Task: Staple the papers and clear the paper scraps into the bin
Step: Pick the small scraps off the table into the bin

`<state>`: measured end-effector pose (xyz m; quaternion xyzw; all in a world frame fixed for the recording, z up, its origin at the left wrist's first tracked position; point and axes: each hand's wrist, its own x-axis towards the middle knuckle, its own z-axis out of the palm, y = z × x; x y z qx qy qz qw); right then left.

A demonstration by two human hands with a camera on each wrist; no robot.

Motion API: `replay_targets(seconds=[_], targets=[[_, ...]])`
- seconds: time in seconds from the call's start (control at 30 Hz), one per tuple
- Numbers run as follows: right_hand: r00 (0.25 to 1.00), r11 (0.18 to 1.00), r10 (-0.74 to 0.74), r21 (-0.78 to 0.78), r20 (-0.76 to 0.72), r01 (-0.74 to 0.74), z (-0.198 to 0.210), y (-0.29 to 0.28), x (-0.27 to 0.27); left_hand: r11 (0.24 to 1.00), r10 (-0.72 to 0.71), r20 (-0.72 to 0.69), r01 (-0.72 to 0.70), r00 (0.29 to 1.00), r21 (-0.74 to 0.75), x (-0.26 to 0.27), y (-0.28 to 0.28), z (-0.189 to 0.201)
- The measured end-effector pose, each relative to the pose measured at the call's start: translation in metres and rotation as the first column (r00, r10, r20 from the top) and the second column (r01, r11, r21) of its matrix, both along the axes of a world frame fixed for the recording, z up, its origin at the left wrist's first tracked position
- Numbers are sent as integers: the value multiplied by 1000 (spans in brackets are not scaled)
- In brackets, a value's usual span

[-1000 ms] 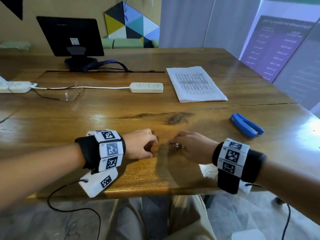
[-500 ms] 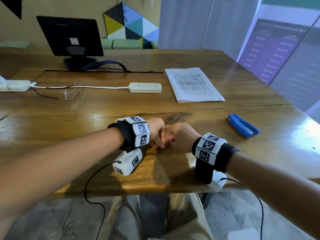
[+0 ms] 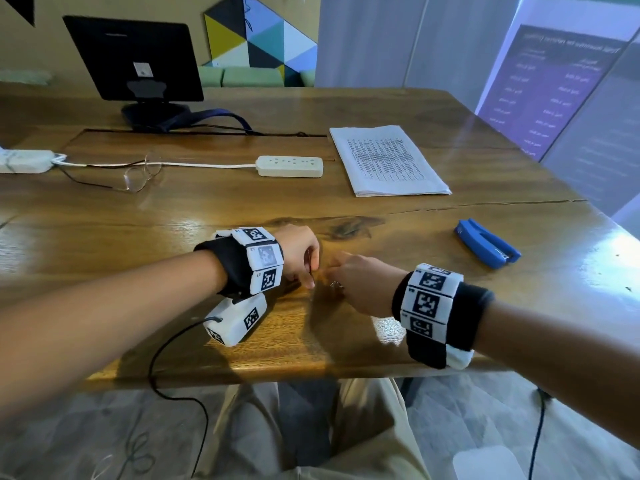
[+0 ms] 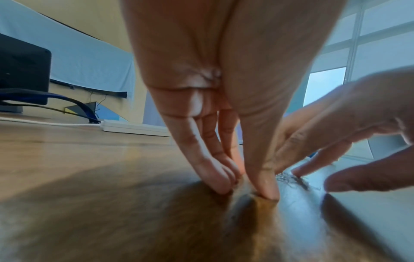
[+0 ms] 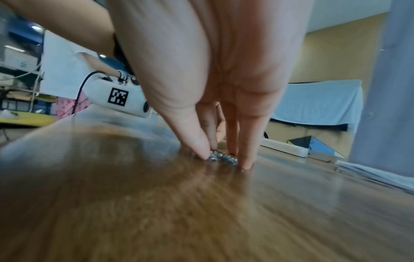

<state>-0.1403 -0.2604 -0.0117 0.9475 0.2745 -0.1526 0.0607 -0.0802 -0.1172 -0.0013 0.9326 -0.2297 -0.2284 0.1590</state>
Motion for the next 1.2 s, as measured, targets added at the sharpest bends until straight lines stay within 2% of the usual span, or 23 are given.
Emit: replay_targets(seconds=[0.17,0.33,0.5,0.63,0.7,0.77,0.87,0.97,1.1,1.2], targets=[[995,993,-60,106,74,52,0,-3,-4,1000,-4,22,5,1000,-21,-2,3,-3],[985,971,-169,175,35,161,6,-3,-1,999,-43,56,43,997,-2,-4,2,-1],[981,960,-194,210,19,186,7,-3,5,997,-74,127,72,989,17,-8,5,-3],[982,960,-187,217,19,178,12,-2,9,996,-90,120,86,989,35,-11,5,-2],[974,953,-223,201,-28,224,17,0,14,994,-101,123,97,987,41,-11,6,-2],[942,929,-309,168,-132,329,22,3,20,994,-104,129,99,986,45,-11,5,-2],[907,879,-372,239,-198,413,23,3,26,994,-96,132,87,987,71,-13,3,0],[886,841,-395,293,-242,455,20,-1,29,991,-103,135,91,986,96,-16,0,1],[866,780,-409,383,-289,495,20,-11,33,995,-82,130,75,988,58,-17,-2,-1],[848,703,-421,475,-320,529,21,-22,36,999,-34,134,32,990,15,-18,-7,-2]])
